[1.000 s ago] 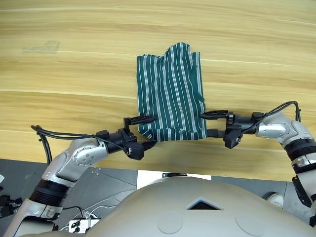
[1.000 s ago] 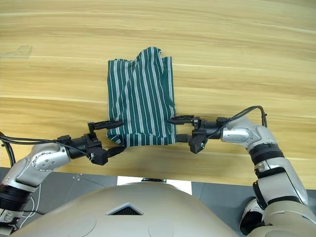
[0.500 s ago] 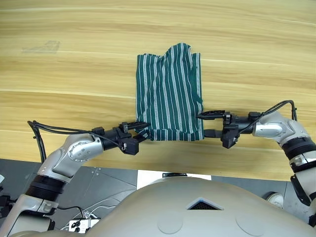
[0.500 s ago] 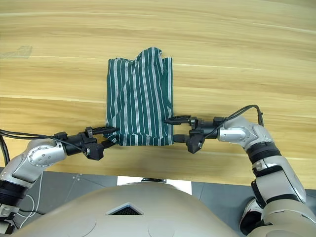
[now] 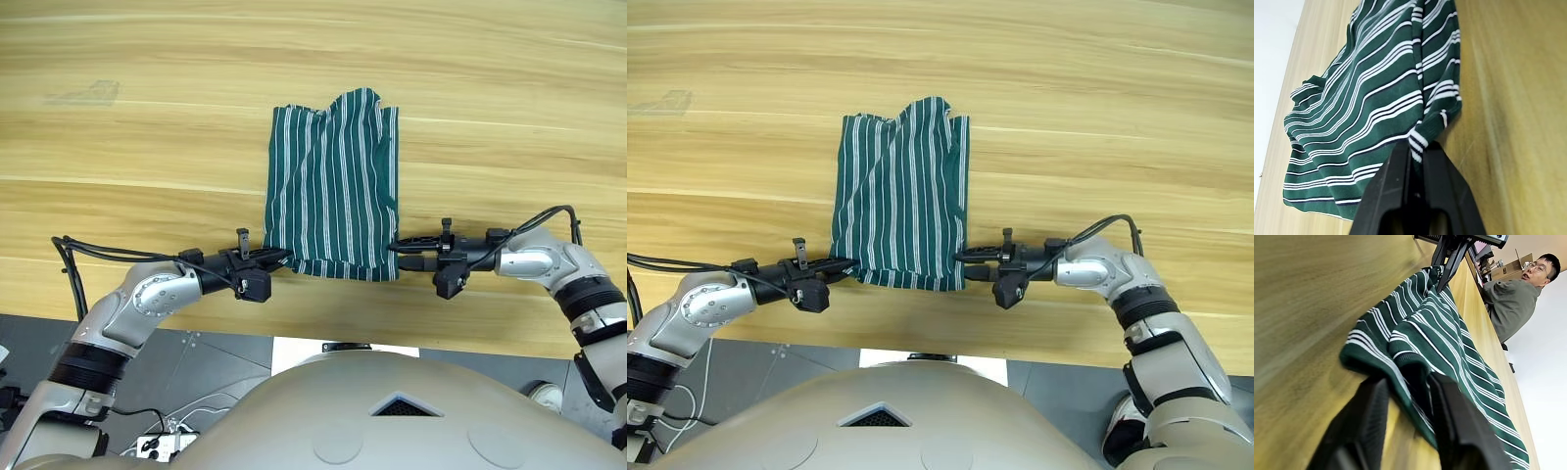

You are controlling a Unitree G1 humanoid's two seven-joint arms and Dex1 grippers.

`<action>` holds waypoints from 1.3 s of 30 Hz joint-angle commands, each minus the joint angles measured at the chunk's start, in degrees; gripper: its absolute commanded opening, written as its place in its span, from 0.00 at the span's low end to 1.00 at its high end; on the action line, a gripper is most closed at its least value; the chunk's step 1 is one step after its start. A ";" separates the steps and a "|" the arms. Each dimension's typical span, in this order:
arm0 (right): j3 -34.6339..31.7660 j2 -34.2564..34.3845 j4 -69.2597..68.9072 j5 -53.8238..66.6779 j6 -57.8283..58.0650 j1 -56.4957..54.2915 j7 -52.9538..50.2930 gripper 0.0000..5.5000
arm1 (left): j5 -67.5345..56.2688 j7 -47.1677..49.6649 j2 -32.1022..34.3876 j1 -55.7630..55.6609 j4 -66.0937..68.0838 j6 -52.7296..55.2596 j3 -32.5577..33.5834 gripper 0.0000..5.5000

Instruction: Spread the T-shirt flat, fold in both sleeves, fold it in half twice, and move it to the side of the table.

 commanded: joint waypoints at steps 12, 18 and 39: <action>1.44 1.29 0.51 2.05 2.65 -0.42 1.32 0.00 | 4.76 -0.51 -0.79 2.35 1.49 2.27 -2.84 0.02; 4.19 -1.91 -7.72 21.56 20.11 2.87 16.82 0.00 | 1.73 0.26 0.15 2.26 -1.29 3.77 1.10 0.02; -15.20 -13.39 -55.05 63.52 82.65 12.96 42.62 0.00 | -20.93 -15.37 8.80 20.38 -35.80 24.90 16.67 0.02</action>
